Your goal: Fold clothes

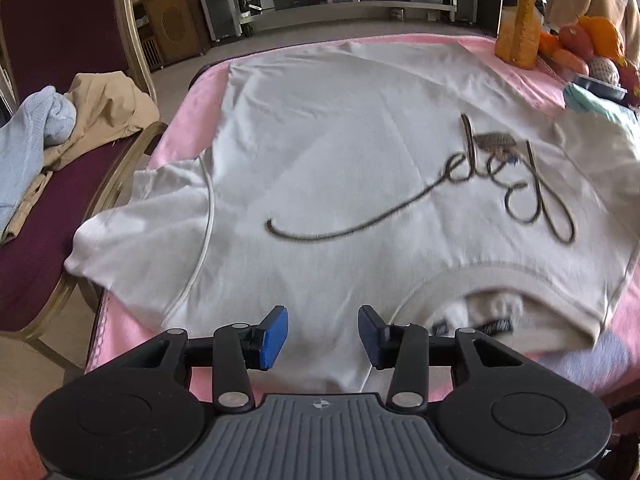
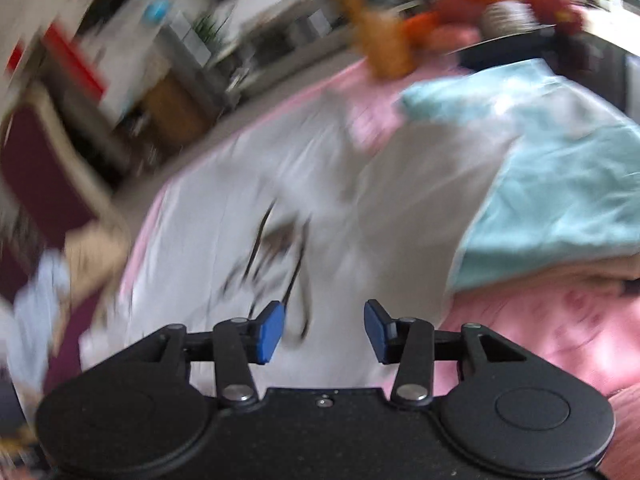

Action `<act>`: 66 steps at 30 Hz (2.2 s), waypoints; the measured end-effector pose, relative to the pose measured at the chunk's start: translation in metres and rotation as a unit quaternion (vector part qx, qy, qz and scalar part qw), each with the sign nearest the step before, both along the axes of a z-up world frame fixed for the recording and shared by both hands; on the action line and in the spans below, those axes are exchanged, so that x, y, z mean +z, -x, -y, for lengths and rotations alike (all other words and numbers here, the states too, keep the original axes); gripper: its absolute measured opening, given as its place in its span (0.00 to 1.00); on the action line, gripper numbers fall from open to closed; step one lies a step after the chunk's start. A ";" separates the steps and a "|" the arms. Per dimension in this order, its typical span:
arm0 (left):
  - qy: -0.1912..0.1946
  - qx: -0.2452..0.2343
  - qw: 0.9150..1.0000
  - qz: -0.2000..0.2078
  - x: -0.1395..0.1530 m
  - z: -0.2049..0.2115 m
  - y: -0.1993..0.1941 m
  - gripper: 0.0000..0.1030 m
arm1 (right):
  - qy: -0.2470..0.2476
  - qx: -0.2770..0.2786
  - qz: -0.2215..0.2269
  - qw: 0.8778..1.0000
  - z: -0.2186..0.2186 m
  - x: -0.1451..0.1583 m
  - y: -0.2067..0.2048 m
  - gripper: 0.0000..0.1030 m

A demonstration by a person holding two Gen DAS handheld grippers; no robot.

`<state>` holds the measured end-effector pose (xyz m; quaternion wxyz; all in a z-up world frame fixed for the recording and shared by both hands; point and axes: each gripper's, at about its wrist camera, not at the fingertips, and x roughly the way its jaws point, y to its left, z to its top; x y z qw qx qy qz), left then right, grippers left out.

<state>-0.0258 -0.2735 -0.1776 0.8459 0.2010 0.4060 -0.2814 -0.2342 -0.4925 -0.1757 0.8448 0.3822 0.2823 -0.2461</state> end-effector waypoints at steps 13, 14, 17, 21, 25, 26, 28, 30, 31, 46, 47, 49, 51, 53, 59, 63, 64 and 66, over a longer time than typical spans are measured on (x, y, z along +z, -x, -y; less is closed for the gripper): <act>0.019 -0.024 0.999 -0.032 -0.009 0.021 -0.005 0.42 | -0.121 -0.236 0.050 0.963 0.126 -0.025 0.041 0.32; 0.021 -0.024 0.999 -0.035 -0.009 0.020 -0.005 0.42 | -0.120 -0.242 0.044 0.962 0.130 -0.026 0.039 0.29; 0.025 -0.023 0.999 -0.035 -0.009 0.018 -0.006 0.42 | -0.115 -0.252 0.034 0.960 0.139 -0.030 0.033 0.28; 0.026 -0.018 0.999 -0.038 -0.011 0.017 -0.010 0.44 | -0.105 -0.252 0.019 0.962 0.145 -0.035 0.021 0.22; 0.026 -0.015 0.999 -0.039 -0.013 0.016 -0.012 0.45 | -0.088 -0.251 0.014 0.964 0.146 -0.034 0.017 0.17; 0.026 -0.015 0.999 -0.039 -0.013 0.016 -0.012 0.45 | -0.084 -0.251 0.014 0.964 0.146 -0.034 0.017 0.10; 0.026 -0.014 0.999 -0.037 -0.013 0.015 -0.012 0.45 | -0.077 -0.251 0.014 0.965 0.146 -0.034 0.017 0.02; 0.026 -0.013 0.999 -0.034 -0.012 0.014 -0.013 0.45 | -0.060 -0.247 0.022 0.967 0.141 -0.028 0.017 0.02; 0.027 -0.012 0.999 -0.032 -0.012 0.013 -0.013 0.45 | -0.052 -0.245 0.026 0.968 0.139 -0.025 0.017 0.02; 0.033 0.021 0.999 0.000 -0.003 -0.004 -0.017 0.45 | 0.219 0.094 0.011 0.971 -0.015 0.027 -0.074 0.02; 0.035 0.024 0.999 -0.002 -0.003 -0.005 -0.018 0.45 | 0.228 0.127 -0.005 0.965 -0.028 0.021 -0.080 0.02; 0.037 0.030 0.999 -0.006 -0.003 -0.006 -0.020 0.45 | 0.235 0.190 -0.039 0.953 -0.051 0.008 -0.092 0.03; 0.038 0.034 0.999 -0.009 -0.003 -0.007 -0.021 0.45 | 0.216 0.234 -0.081 0.945 -0.061 -0.009 -0.101 0.07; 0.039 0.036 0.999 -0.009 -0.003 -0.008 -0.022 0.45 | 0.191 0.242 -0.091 0.947 -0.057 -0.013 -0.097 0.11; 0.038 0.037 0.999 -0.013 -0.005 -0.006 -0.022 0.45 | 0.147 0.045 -0.058 0.986 0.005 0.000 -0.058 0.15; 0.028 0.026 0.999 -0.010 -0.008 -0.003 -0.019 0.45 | 0.093 0.008 -0.101 0.991 0.027 -0.021 -0.053 0.15; 0.025 0.024 0.999 -0.009 -0.009 -0.002 -0.018 0.45 | 0.087 0.012 -0.119 0.989 0.027 -0.027 -0.056 0.15; 0.018 0.021 1.000 -0.008 -0.012 -0.001 -0.017 0.45 | 0.085 0.011 -0.172 0.981 0.024 -0.042 -0.060 0.11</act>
